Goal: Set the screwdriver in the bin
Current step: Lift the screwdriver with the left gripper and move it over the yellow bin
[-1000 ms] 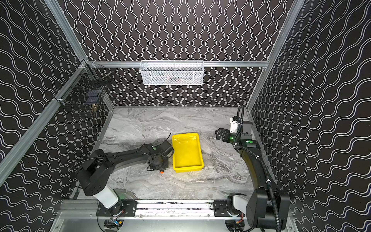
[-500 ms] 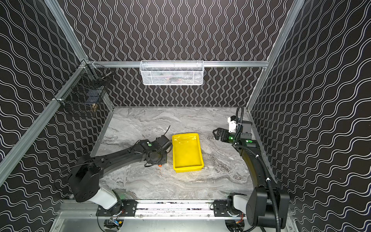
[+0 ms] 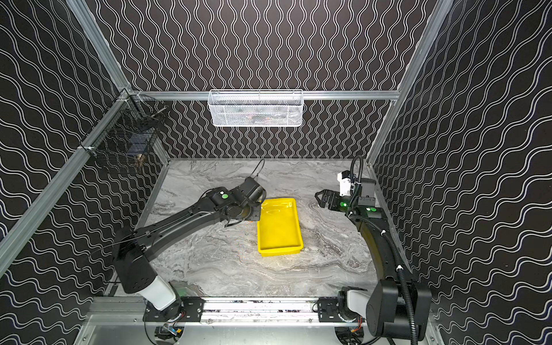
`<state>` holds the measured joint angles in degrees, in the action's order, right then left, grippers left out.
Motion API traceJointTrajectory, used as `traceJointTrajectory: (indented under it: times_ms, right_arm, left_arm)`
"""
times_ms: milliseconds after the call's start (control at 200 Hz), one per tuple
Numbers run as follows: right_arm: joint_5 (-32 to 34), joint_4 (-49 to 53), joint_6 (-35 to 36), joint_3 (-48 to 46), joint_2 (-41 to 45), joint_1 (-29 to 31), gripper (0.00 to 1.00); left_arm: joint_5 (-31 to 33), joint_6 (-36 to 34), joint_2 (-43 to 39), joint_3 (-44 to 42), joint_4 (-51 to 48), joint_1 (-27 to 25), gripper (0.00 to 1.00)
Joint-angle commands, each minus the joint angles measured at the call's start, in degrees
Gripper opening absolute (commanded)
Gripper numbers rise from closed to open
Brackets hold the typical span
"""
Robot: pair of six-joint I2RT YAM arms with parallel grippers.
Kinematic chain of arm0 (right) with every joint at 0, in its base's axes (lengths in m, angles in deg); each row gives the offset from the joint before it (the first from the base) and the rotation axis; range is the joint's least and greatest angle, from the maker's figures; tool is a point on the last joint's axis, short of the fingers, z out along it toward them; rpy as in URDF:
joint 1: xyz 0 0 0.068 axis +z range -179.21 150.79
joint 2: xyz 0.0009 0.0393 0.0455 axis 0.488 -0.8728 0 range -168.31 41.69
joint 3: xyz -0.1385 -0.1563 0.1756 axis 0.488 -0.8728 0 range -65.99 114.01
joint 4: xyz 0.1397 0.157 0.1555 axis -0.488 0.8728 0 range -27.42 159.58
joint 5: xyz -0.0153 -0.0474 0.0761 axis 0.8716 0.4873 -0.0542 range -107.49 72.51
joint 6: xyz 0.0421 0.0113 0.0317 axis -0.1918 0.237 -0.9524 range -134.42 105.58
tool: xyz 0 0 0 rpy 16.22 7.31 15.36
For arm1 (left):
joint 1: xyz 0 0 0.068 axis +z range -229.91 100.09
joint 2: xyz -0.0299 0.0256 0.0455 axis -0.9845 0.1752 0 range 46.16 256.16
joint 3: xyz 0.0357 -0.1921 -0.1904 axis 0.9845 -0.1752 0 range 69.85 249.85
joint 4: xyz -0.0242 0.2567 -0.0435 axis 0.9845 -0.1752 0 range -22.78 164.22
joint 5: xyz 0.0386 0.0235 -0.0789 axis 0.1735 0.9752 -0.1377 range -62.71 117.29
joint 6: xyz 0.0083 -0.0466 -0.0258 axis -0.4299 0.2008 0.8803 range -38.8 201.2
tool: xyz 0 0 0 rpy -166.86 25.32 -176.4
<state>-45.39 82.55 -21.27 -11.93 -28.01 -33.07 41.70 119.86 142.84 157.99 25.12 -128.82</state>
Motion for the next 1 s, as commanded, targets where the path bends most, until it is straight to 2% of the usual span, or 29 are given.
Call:
traceJointTrajectory:
  times_ms: [0,205,385,996]
  right_arm:
    - [-0.3,1.6,0.8,0.7,0.9,0.0,0.99]
    - [0.7,2.2,1.1,0.6,1.3,0.0,0.99]
    - [0.3,2.3,1.2,1.0,0.7,0.0,0.99]
    - [0.6,2.0,1.6,0.4,0.1,0.0,0.99]
  left_arm:
    - [-2.4,-3.4,2.7,2.6,1.5,-1.2,0.04]
    - [-6.2,-5.3,9.3,6.2,1.8,-3.4,0.05]
    - [-8.2,-4.8,12.3,5.6,3.0,-4.0,0.06]
    - [-9.0,-4.7,20.4,7.6,2.9,-4.1,0.12]
